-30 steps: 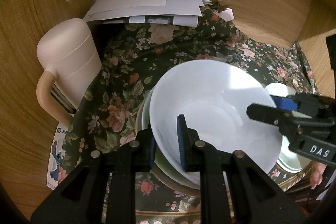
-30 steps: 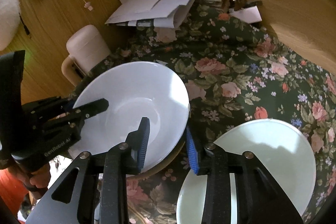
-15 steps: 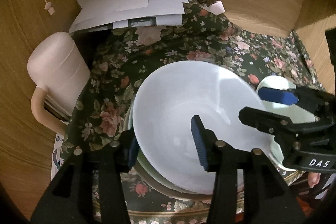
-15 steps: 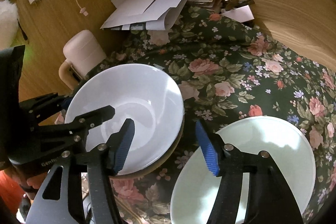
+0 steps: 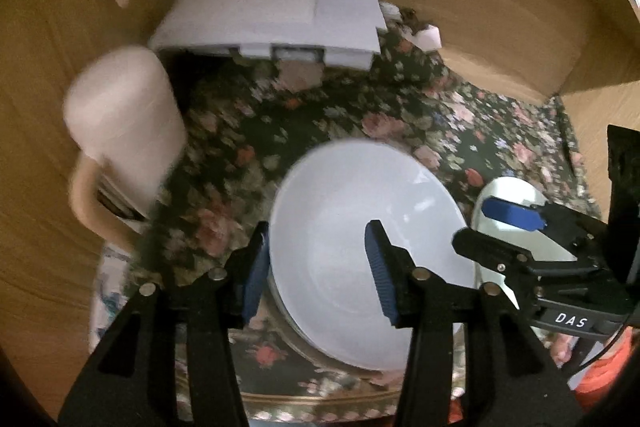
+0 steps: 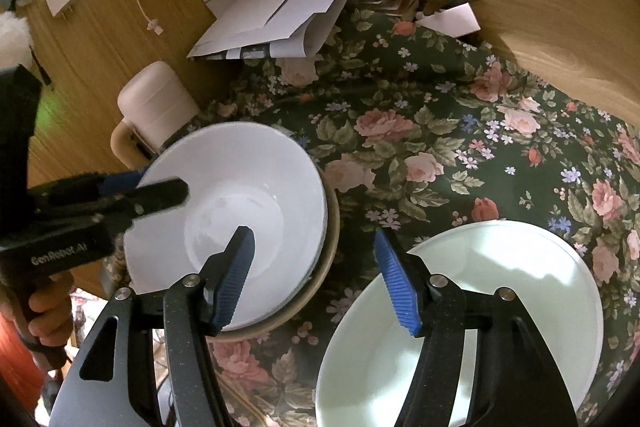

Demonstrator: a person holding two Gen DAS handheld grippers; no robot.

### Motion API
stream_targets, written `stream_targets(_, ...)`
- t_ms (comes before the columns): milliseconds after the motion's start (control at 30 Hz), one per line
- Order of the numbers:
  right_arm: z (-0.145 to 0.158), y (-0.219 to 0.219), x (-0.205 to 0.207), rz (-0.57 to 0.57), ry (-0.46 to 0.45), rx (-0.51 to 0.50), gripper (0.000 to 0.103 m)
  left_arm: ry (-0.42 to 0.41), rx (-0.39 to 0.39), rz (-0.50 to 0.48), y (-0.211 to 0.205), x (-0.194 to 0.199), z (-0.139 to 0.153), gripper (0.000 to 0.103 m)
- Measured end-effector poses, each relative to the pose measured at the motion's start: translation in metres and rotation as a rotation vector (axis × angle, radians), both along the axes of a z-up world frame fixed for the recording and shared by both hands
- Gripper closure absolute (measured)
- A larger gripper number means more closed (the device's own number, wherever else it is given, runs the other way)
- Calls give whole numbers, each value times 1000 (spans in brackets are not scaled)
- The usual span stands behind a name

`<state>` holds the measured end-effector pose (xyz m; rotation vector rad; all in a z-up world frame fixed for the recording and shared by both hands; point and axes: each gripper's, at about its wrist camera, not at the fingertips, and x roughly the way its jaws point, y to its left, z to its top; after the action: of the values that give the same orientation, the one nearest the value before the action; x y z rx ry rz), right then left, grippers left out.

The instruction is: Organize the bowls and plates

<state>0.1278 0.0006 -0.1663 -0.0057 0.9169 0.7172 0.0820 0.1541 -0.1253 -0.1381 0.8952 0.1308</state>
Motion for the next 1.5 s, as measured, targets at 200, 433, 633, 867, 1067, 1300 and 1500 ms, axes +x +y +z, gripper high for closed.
stream_targets(200, -3, 4, -1, 16, 6, -1, 44, -4, 44, 10, 7, -3, 1, 54)
stream_targets(433, -11, 11, 5, 33, 54, 1, 44, 66, -23, 18, 18, -8, -28, 54)
stream_targets(633, -18, 14, 12, 31, 92, 4, 44, 97, -75, 1, 16, -10, -45, 54)
stream_targets(867, -26, 20, 14, 35, 122, 8, 45, 90, -105, -1, 15, -7, -51, 54)
stream_targets(1067, -34, 33, 18, 51, 146, -9, 66, 69, -91, 3, 11, -8, -53, 56)
stream_targets(1300, -35, 37, 12, 38, 114, -36, 67, 35, -74, 18, 8, -11, -51, 57)
stream_targets(1500, -32, 33, 12, 9, 121, -5, 67, 34, -82, 38, 7, -12, -49, 57)
